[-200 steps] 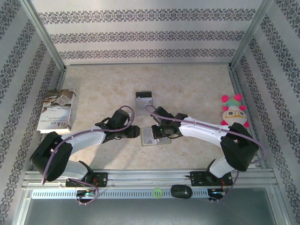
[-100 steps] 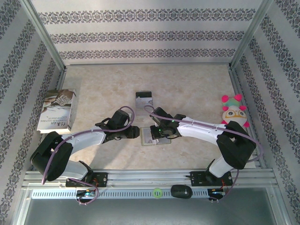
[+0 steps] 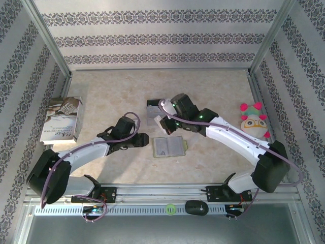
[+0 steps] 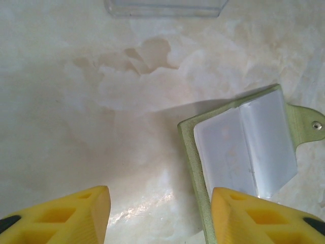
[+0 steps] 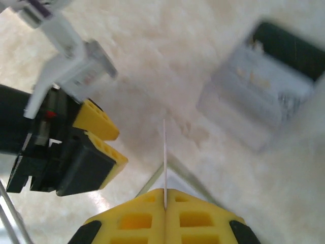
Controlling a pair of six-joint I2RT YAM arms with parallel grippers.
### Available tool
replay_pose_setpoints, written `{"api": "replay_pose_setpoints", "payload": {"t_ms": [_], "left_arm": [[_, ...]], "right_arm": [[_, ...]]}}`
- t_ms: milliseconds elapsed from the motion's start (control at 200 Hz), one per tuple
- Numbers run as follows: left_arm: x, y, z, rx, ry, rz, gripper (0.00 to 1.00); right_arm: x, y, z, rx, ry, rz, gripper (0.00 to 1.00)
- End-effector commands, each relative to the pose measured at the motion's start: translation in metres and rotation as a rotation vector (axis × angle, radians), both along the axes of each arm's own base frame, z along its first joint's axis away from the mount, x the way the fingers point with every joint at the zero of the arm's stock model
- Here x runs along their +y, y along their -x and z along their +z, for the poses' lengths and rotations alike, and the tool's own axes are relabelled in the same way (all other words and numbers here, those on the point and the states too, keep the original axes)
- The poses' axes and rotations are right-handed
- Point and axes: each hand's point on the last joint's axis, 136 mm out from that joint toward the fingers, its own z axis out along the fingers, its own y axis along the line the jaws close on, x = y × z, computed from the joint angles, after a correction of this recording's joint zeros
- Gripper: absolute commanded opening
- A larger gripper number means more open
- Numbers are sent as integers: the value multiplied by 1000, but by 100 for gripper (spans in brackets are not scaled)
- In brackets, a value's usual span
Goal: Take the credit cards out of the card holder
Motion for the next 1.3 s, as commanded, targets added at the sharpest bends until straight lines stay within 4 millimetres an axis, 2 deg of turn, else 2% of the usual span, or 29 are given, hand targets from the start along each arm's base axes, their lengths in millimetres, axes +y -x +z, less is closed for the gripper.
{"api": "replay_pose_setpoints", "payload": {"t_ms": [0, 135, 165, 250, 335, 585, 724, 934, 1294], "left_arm": [[9, 1, 6, 26, -1, 26, 56], [15, 4, 7, 43, -5, 44, 57], [16, 4, 8, 43, -6, 46, 57], [20, 5, 10, 51, -10, 58, 57], [24, 5, 12, 55, -23, 70, 57], [33, 1, 16, 65, -47, 88, 57], [35, -3, 16, 73, -51, 95, 57], [39, -5, 5, 103, -63, 107, 57], [41, -8, -1, 122, -65, 111, 57]], "right_arm": [[6, -1, -7, -91, 112, 276, 0], [9, -26, -12, -125, 211, 384, 0], [11, -36, -6, -152, 231, 399, 0], [9, -59, -6, -180, 286, 424, 0], [10, -76, -3, -188, 297, 463, 0], [6, -117, -30, -172, 350, 524, 0], [12, -126, -43, -170, 354, 565, 0], [22, -134, -57, -159, 347, 614, 0], [25, -140, -87, -135, 394, 639, 0]]}}
